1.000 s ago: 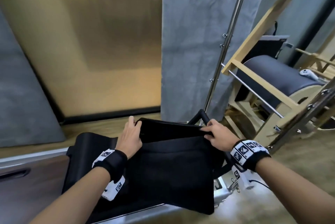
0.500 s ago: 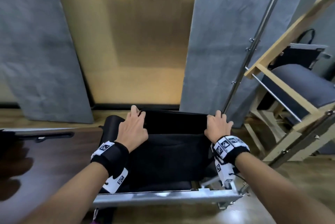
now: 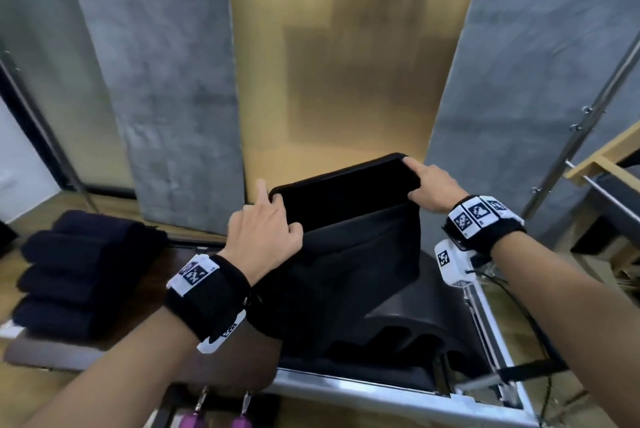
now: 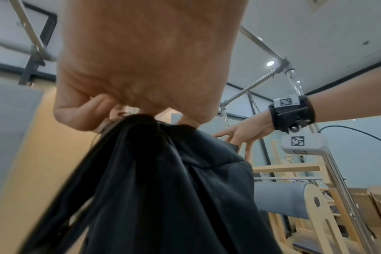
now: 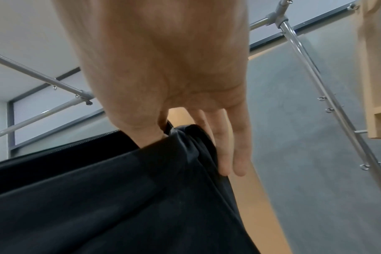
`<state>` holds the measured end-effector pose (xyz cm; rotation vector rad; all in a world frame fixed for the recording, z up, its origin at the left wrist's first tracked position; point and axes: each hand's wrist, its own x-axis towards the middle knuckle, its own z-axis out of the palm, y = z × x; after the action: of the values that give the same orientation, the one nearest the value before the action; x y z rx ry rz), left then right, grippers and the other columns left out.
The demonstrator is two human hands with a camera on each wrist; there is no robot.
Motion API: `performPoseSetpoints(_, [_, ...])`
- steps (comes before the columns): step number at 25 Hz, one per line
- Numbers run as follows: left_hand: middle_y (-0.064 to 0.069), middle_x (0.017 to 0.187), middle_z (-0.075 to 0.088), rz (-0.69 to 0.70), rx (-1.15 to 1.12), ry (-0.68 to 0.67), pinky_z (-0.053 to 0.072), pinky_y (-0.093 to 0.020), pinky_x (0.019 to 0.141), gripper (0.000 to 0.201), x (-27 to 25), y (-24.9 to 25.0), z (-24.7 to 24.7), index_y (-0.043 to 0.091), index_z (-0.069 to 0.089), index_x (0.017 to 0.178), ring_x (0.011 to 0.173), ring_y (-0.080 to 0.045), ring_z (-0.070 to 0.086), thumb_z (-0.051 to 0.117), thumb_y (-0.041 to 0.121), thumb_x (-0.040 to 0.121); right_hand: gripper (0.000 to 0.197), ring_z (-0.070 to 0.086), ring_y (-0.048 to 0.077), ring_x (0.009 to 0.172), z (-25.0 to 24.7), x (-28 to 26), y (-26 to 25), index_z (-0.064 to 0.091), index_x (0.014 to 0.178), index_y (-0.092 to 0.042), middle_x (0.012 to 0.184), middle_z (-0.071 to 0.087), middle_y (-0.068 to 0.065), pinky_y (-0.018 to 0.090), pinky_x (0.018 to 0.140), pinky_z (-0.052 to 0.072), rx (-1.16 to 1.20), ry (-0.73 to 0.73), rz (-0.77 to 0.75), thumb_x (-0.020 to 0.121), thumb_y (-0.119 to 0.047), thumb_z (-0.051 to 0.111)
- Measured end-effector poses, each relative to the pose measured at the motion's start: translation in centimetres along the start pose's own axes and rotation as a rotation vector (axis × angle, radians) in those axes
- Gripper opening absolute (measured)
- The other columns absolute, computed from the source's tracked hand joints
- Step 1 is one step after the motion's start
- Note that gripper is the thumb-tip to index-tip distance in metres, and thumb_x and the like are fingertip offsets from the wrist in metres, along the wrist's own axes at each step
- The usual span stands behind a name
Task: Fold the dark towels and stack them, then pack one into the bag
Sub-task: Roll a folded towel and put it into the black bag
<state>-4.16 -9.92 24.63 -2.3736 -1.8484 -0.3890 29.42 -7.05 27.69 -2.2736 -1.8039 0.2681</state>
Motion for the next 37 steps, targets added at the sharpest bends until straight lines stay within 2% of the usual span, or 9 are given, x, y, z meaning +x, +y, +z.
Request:
performPoseSetpoints(7, [-0.015, 0.119, 0.039, -0.181, -0.102, -0.012, 0.035, -0.033, 0.059, 0.034, -5.0, -12.8, -1.2, 0.007, 0.046, 0.087, 0.049, -0.018, 0.029, 0.054, 0.04, 0.091, 0.083, 0.061, 0.038, 0.116, 4.9, 1.6, -17.6, 0.017, 0.158, -0.052, 0.14, 0.05, 0.004, 0.04, 0.075, 0.047, -0.314, 0.025, -0.235, 0.092, -0.012, 0.049])
performPoseSetpoints(11, [-0.021, 0.123, 0.041, -0.257, -0.23, -0.001, 0.018, -0.024, 0.046, 0.028, -7.8, -17.2, 0.4, 0.008, 0.042, 0.089, 0.047, -0.014, 0.024, 0.057, 0.032, 0.088, 0.079, 0.066, 0.034, 0.101, 8.0, 3.2, -25.5, 0.02, 0.157, -0.051, 0.128, 0.055, 0.005, 0.037, 0.063, 0.046, -0.406, 0.024, -0.337, 0.094, -0.012, 0.048])
performPoseSetpoints(15, [-0.008, 0.112, 0.03, -0.393, -0.332, -0.05, 0.019, -0.021, 0.048, 0.047, -8.2, -20.7, 3.0, 0.006, 0.044, 0.125, 0.053, -0.011, 0.027, 0.055, 0.033, 0.089, 0.076, 0.063, 0.03, 0.088, 10.9, 5.6, -32.1, 0.023, 0.157, -0.048, 0.114, 0.054, 0.005, 0.036, 0.058, 0.044, -0.425, 0.008, -0.427, 0.096, -0.01, 0.048])
performPoseSetpoints(18, [-0.009, 0.11, 0.028, -0.48, -0.318, -0.158, 0.028, -0.022, 0.05, 0.07, -7.9, -22.3, 4.7, 0.004, 0.033, 0.149, 0.056, -0.012, 0.032, 0.053, 0.035, 0.09, 0.071, 0.065, 0.034, 0.093, 13.6, 7.2, -35.4, 0.029, 0.156, -0.046, 0.115, 0.053, 0.008, 0.039, 0.064, 0.049, -0.419, -0.035, -0.488, 0.098, -0.007, 0.044])
performPoseSetpoints(23, [-0.015, 0.117, 0.041, -0.534, -0.302, -0.316, 0.047, -0.031, 0.072, 0.059, -6.6, -23.5, 7.0, 0.002, 0.037, 0.138, 0.071, -0.02, 0.045, 0.05, 0.035, 0.092, 0.055, 0.063, 0.042, 0.105, 19.4, 10.2, -38.0, 0.058, 0.146, -0.028, 0.123, 0.053, 0.015, 0.043, 0.086, 0.049, -0.376, -0.12, -0.522, 0.101, -0.001, 0.04])
performPoseSetpoints(27, [-0.024, 0.137, 0.047, -0.492, -0.256, -0.49, 0.049, -0.038, 0.098, 0.075, -5.3, -24.1, 8.4, 0.009, 0.024, 0.163, 0.115, -0.037, 0.06, 0.044, 0.039, 0.098, 0.057, 0.063, 0.044, 0.111, 22.0, 11.5, -37.4, 0.057, 0.145, -0.024, 0.134, 0.047, 0.016, 0.045, 0.094, 0.053, -0.345, -0.228, -0.484, 0.096, 0.003, 0.045])
performPoseSetpoints(32, [-0.011, 0.124, 0.065, -0.284, -0.011, -0.468, 0.046, -0.039, 0.082, 0.076, -3.1, -24.8, 9.3, 0.023, 0.014, 0.167, 0.113, -0.031, 0.065, 0.042, 0.042, 0.1, 0.067, 0.06, 0.044, 0.124, 22.9, 11.9, -37.2, 0.048, 0.149, -0.024, 0.161, 0.02, 0.023, 0.042, 0.105, 0.051, -0.237, -0.337, -0.411, 0.087, -0.004, 0.058])
performPoseSetpoints(34, [-0.011, 0.133, 0.052, -0.222, 0.039, -0.388, 0.04, -0.036, 0.073, 0.069, -2.1, -25.6, 9.1, 0.029, 0.029, 0.162, 0.111, -0.03, 0.061, 0.045, 0.045, 0.096, 0.077, 0.053, 0.044, 0.134, 23.2, 11.0, -36.8, 0.041, 0.157, -0.025, 0.169, 0.001, 0.02, 0.039, 0.114, 0.044, -0.131, -0.365, -0.359, 0.086, -0.009, 0.066])
performPoseSetpoints(37, [-0.006, 0.165, 0.016, 0.023, 0.064, -0.294, 0.05, -0.039, 0.08, 0.057, 0.3, -27.5, 9.5, 0.024, 0.049, 0.147, 0.14, -0.029, 0.036, 0.049, 0.042, 0.093, 0.085, 0.045, 0.041, 0.144, 23.6, 8.6, -35.9, 0.033, 0.161, -0.026, 0.17, -0.016, 0.02, 0.038, 0.119, 0.038, -0.013, -0.352, -0.282, 0.087, -0.019, 0.073])
